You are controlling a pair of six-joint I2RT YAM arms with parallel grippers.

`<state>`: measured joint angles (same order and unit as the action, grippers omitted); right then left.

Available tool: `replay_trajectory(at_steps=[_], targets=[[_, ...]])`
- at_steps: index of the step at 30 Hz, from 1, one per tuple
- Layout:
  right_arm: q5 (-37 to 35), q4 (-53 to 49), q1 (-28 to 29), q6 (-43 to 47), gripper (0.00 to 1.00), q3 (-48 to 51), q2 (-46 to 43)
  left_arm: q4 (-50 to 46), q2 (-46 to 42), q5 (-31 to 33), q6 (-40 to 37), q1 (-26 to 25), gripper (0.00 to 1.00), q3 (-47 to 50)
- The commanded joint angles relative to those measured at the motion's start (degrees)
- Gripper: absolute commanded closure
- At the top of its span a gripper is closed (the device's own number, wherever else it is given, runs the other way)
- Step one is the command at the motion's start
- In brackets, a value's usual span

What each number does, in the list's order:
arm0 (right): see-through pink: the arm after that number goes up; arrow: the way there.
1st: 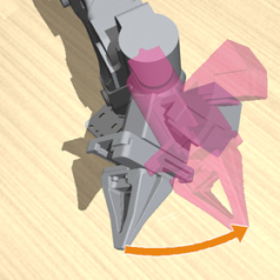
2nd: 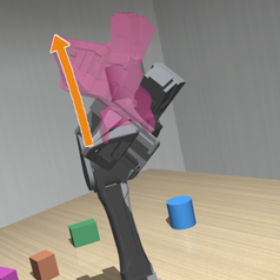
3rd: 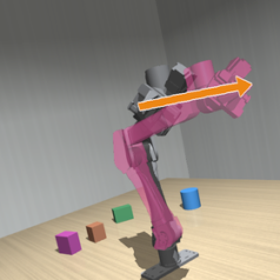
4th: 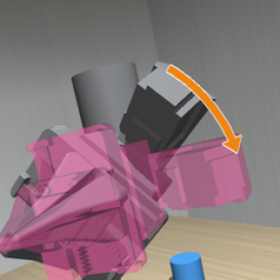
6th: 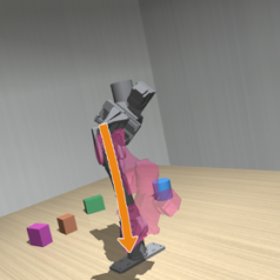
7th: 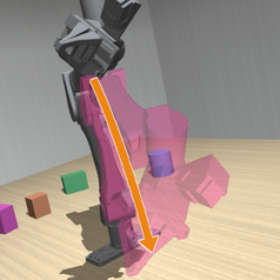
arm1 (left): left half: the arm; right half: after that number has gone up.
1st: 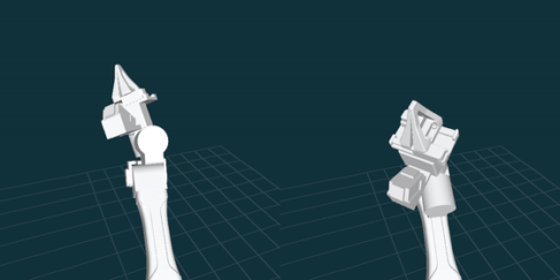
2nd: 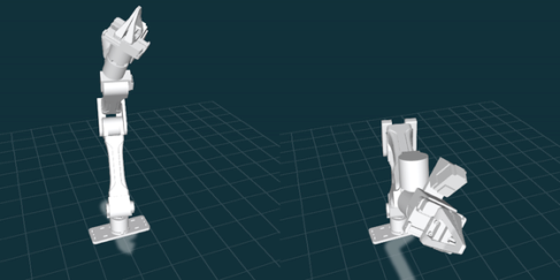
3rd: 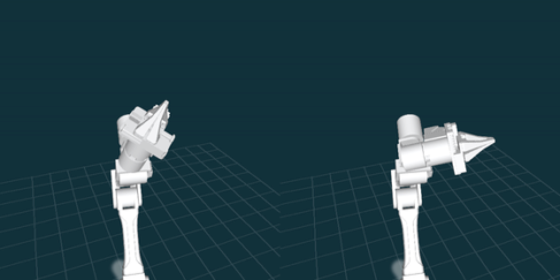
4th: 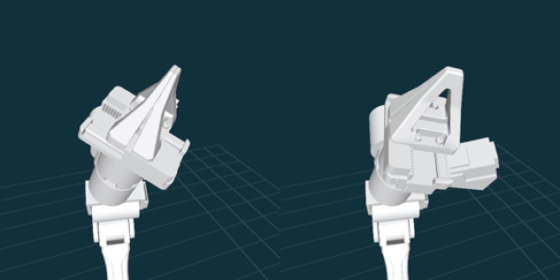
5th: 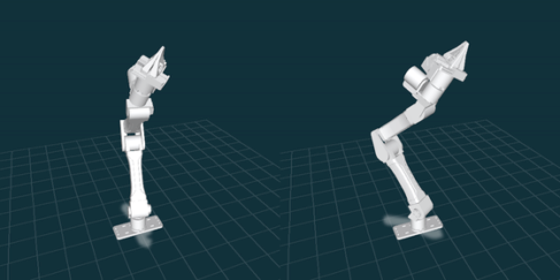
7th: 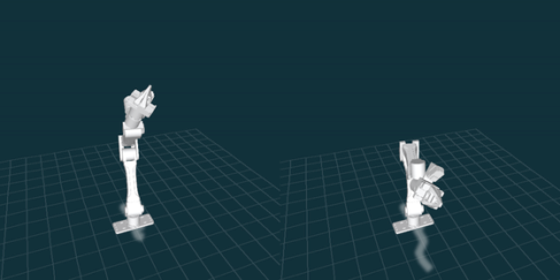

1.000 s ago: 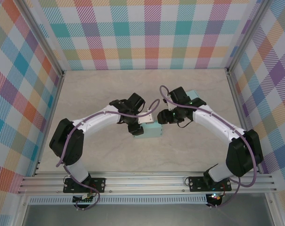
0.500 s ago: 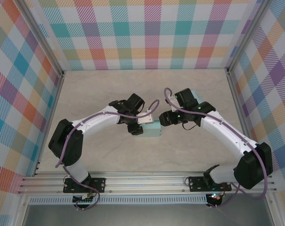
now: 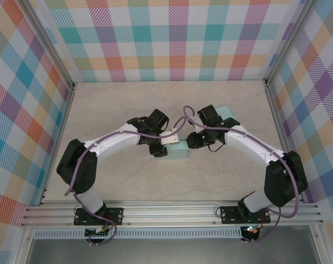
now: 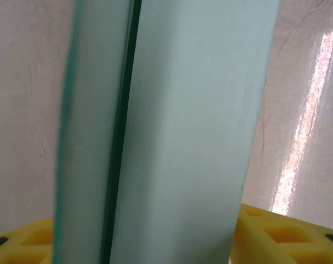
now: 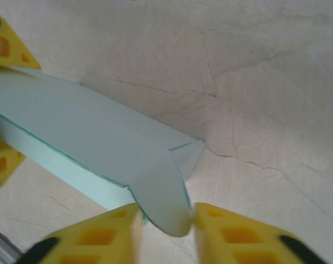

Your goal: Fold the paper box

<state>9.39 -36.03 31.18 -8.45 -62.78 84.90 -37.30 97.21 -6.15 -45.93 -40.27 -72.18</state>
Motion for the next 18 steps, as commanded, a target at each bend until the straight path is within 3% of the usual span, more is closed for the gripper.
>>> replay_trajectory(at_steps=[1,5,18], targets=[[2.65,0.99,0.36,-0.95,0.82,-2.52,0.83,0.42,-1.85,0.7,-0.56,-0.68,0.43,0.9],[3.08,0.98,0.4,-3.09,0.86,-2.35,0.32,1.17,-1.73,1.61,-0.47,-1.17,0.52,1.13],[4.08,1.51,0.53,-6.37,0.89,-2.08,1.22,1.09,-0.97,2.53,-0.3,-1.83,0.52,0.65]])
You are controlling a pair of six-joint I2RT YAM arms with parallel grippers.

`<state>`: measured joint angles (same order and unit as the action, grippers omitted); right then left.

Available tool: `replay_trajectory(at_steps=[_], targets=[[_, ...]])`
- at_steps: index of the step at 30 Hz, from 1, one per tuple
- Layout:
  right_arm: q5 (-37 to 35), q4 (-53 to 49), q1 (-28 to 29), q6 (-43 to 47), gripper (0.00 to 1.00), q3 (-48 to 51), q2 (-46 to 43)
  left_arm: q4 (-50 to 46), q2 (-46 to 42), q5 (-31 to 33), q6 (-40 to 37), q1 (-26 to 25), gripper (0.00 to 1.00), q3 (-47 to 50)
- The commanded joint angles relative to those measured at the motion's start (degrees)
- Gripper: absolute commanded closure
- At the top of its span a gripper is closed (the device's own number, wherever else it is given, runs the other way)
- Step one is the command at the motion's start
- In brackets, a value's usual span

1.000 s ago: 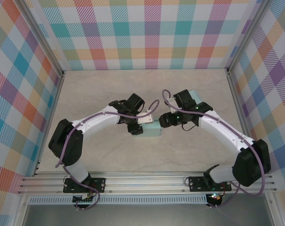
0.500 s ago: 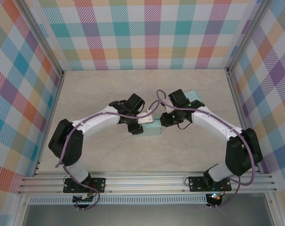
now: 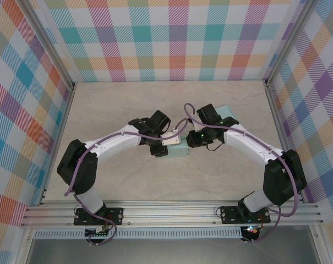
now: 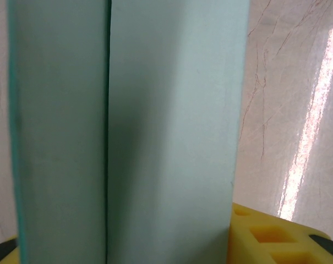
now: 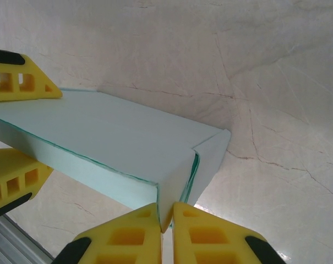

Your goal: Fold the paper box

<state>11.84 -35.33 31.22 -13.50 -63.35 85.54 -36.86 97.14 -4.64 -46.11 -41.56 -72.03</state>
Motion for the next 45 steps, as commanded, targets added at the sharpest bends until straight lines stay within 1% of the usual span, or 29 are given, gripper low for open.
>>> replay_trajectory(at_steps=[1,3,5,13,19,25,31,35,40,42,45], targets=[[0.75,0.49,0.48,-1.43,0.91,-1.51,0.73,0.56,-0.95,1.19,-0.12,-0.54,0.51,0.52],[-0.69,-0.01,0.43,-1.62,0.93,-1.43,0.92,0.71,-1.05,1.7,-0.02,-0.52,0.49,0.6],[-0.57,0.02,0.49,-1.92,0.95,-1.17,1.1,0.96,-1.24,1.87,0.13,-0.47,0.49,0.57],[5.72,3.91,0.51,-4.15,0.97,0.07,0.11,0.83,0.03,2.18,0.48,-0.52,0.5,-0.32],[6.71,4.13,0.51,-4.43,0.98,-0.61,-0.24,0.83,0.41,2.28,0.49,-0.54,0.5,-0.48],[4.09,2.84,0.51,-4.43,0.98,0.04,0.98,0.83,0.67,2.45,0.49,-0.46,0.51,-0.33],[3.75,3.44,0.51,-4.72,1.0,1.56,3.16,0.88,0.91,2.1,0.54,-0.52,0.52,-0.59],[1.11,1.81,0.51,-4.13,1.0,1.08,4.17,0.83,0.64,2.9,0.51,-0.45,0.52,-0.58],[-2.8,-1.07,0.55,-3.4,1.0,0.17,3.54,2.7,-2.24,3.61,1.91,0.25,0.45,0.4],[-3.06,-1.46,0.51,-3.17,1.0,-0.02,3.17,4.78,-4.14,3.83,2.88,0.34,0.4,1.2],[-2.61,-1.33,0.51,-3.2,1.0,-0.02,2.62,7.24,-7.24,3.14,4.26,0.34,0.36,2.61]])
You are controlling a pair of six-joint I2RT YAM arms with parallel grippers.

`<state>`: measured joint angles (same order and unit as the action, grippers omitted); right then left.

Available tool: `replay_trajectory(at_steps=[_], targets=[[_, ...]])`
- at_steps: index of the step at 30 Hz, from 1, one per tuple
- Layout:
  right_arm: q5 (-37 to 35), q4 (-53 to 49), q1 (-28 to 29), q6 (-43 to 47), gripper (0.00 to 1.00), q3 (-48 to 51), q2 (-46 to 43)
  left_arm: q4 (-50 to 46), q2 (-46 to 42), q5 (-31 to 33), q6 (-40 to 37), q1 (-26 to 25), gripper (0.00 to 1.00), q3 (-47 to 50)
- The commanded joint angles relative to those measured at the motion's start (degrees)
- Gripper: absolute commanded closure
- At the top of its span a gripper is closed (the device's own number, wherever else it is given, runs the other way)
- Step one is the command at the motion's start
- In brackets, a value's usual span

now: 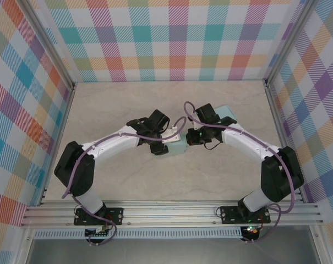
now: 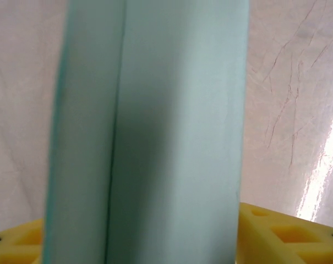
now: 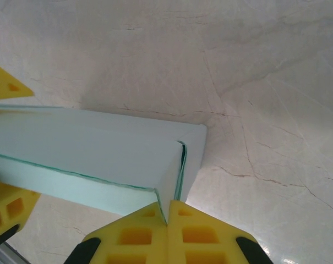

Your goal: Fold the paper box

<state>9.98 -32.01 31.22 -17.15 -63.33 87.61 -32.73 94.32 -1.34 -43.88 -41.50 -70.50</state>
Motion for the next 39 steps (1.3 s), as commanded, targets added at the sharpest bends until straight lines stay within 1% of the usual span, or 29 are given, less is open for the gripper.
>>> replay_trajectory(at_steps=[1,5,9,12,15,18,21,25,27,30,34,37,39], targets=[[-0.62,-4.57,0.51,0.45,1.0,-0.04,0.39,3.92,-5.49,-0.4,2.51,0.3,0.35,1.6],[-0.32,-4.53,0.68,0.62,1.0,-0.33,-0.08,7.02,-9.53,-0.63,4.81,0.41,0.33,4.4],[-0.27,-4.93,1.09,0.68,1.0,-1.3,-0.14,7.96,-11.73,-0.77,7.34,0.7,0.32,6.28],[-0.31,-5.01,1.55,0.46,1.0,-1.96,0.01,8.09,-12.06,1.03,9.38,0.76,0.32,6.95],[-0.97,-5.27,2.06,0.12,1.0,-2.56,0.34,8.83,-13.28,4.67,14.69,0.8,0.32,6.67],[-2.24,-6.24,2.44,-0.23,1.0,-3.4,0.69,8.36,-15.47,6.44,20.86,0.83,0.32,5.82],[-3.25,-7.28,2.84,-0.52,1.0,-4.24,0.65,4.75,-17.33,7.15,24.0,0.87,0.33,4.93],[-3.64,-7.46,3.38,-0.87,1.0,-4.78,0.28,-4.12,-17.43,12.02,29.03,0.81,0.38,1.81],[-3.89,-7.45,3.71,-1.11,1.0,-4.87,0.28,-9.01,-16.78,12.24,31.64,0.8,0.39,0.4],[-4.17,-7.46,4.11,-1.21,1.0,-4.96,0.36,-11.82,-16.44,12.0,35.14,0.82,0.41,0.33],[-4.18,-7.52,4.35,-1.22,1.0,-5.31,0.93,-10.67,-15.93,13.77,37.3,0.8,0.45,2.34],[-4.0,-7.66,4.55,-1.14,1.0,-5.92,1.63,-8.25,-15.56,18.2,37.36,0.8,0.46,3.6],[-3.96,-7.64,4.72,-1.05,1.0,-6.27,1.93,-4.31,-16.01,21.21,36.04,0.8,0.45,5.0]])
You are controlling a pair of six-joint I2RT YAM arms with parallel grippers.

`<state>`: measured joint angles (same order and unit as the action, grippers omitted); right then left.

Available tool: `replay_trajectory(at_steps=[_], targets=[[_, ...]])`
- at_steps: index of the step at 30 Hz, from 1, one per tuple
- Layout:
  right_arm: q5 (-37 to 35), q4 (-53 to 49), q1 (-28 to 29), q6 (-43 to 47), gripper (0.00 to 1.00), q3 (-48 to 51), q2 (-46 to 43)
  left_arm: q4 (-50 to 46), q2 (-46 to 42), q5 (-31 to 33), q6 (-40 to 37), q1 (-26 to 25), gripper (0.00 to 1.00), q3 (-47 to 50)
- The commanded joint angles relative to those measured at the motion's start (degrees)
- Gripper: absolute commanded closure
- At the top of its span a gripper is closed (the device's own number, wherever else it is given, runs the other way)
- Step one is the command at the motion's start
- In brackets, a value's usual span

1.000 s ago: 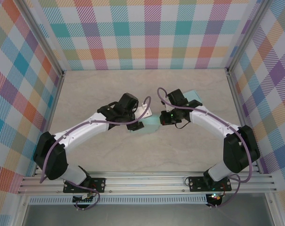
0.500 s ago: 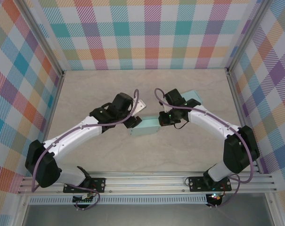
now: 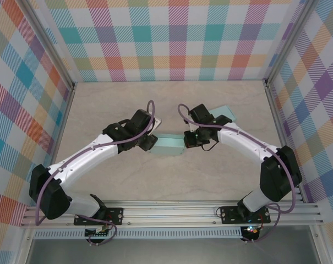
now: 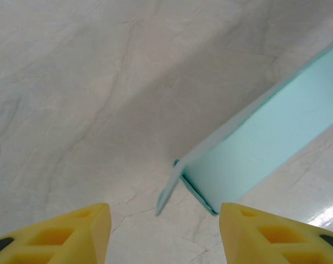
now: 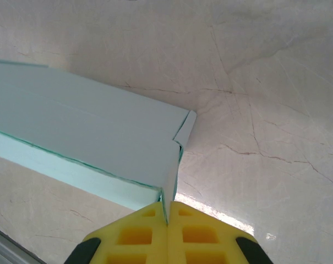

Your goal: Fold the paper box

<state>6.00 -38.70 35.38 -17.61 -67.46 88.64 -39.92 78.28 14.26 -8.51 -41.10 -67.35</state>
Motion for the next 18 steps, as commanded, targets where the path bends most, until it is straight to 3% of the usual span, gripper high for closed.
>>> replay_trajectory(at_steps=[1,5,13,18], targets=[[0.04,-1.04,0.66,-0.6,1.0,-2.32,1.0,4.31,-0.05,6.1,-0.1,0.45,0.46,2.17],[-0.02,-1.23,0.91,-0.58,1.0,-3.02,1.27,3.57,2.18,4.05,-0.67,0.67,0.52,-0.4],[-0.07,-1.16,1.28,-0.85,1.0,-3.11,0.92,-1.95,6.24,2.79,3.51,0.86,0.54,-2.51],[0.06,-1.21,1.42,-0.59,1.0,-3.62,1.34,-0.63,6.77,2.58,4.69,0.98,0.72,-2.74]])
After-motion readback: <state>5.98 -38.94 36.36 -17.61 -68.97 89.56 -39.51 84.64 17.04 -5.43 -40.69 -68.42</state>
